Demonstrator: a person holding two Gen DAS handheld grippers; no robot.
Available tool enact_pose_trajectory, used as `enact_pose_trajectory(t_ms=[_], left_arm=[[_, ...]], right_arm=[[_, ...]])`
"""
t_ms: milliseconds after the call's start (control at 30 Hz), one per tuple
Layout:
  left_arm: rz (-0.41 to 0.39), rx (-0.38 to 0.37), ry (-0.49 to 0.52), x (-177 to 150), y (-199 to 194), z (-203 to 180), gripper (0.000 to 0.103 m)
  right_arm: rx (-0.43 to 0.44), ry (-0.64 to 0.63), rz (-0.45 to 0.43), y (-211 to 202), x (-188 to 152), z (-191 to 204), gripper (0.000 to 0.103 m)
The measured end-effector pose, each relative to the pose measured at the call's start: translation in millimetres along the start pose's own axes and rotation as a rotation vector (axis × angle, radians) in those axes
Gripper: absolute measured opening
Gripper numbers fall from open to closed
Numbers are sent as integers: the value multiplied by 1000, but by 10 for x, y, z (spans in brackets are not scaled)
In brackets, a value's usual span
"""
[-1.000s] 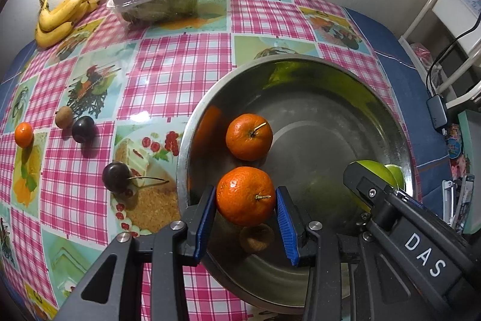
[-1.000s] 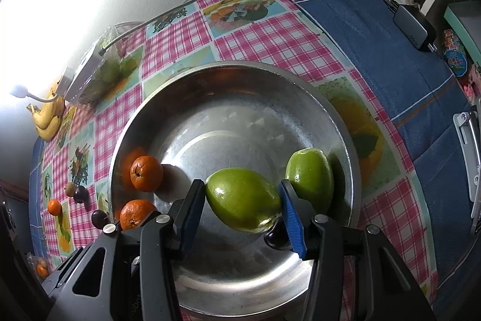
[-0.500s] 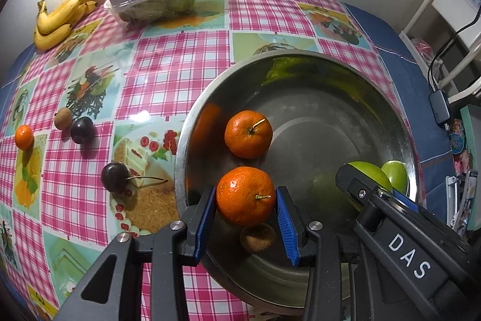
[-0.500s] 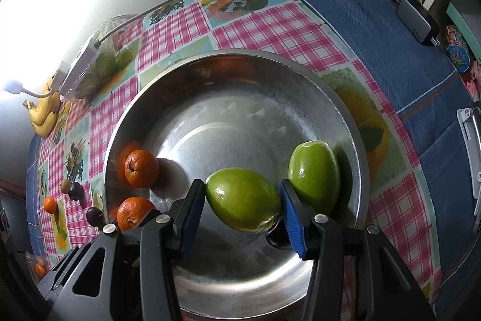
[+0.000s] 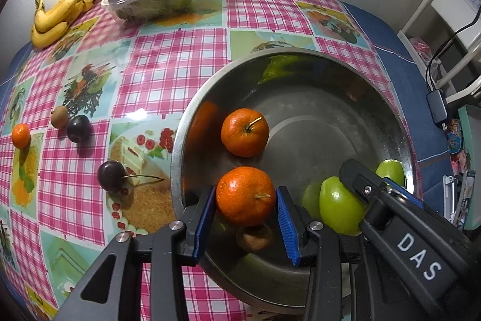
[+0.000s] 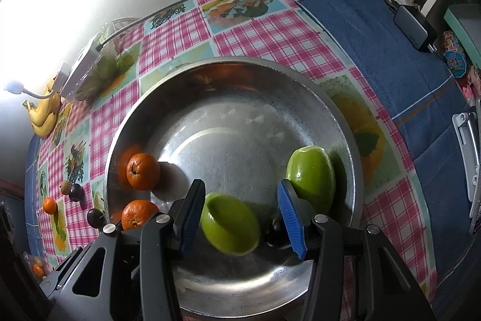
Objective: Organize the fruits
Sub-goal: 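Open the right tool to drop the pear in the bowl while the left tool releases the tangerine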
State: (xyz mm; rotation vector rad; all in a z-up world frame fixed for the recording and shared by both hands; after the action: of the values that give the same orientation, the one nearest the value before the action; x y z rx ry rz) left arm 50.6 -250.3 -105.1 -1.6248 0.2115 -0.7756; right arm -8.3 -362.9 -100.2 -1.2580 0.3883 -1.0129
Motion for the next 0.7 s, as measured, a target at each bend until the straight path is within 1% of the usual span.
enact_pose_trajectory(t_ms=[100,400,700], left_arm=[[-11,5,-3,11,-34,14,49],[-45,-11,-22,39,-182,86,49],[-71,22,-99,24,-319,332,49]], right_arm=[[0,-3,-17,-58,17,0,52],[4,-4,-61,-240,56,-13,52],[-1,1,-80,-311,88,-55,52]])
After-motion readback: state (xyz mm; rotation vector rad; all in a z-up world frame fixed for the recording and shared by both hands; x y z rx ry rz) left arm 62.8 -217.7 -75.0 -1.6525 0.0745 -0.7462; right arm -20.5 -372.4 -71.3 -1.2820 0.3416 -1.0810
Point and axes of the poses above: each gripper's, at about its wrist camera, not at the fingertips, and y roughly the way its jaws point, z to its left, x to its top, the point moved 3 cm from there along y, roughly the way its jaws point, and after that the axes turned 12 degrees about y, right-handed, at the moved point
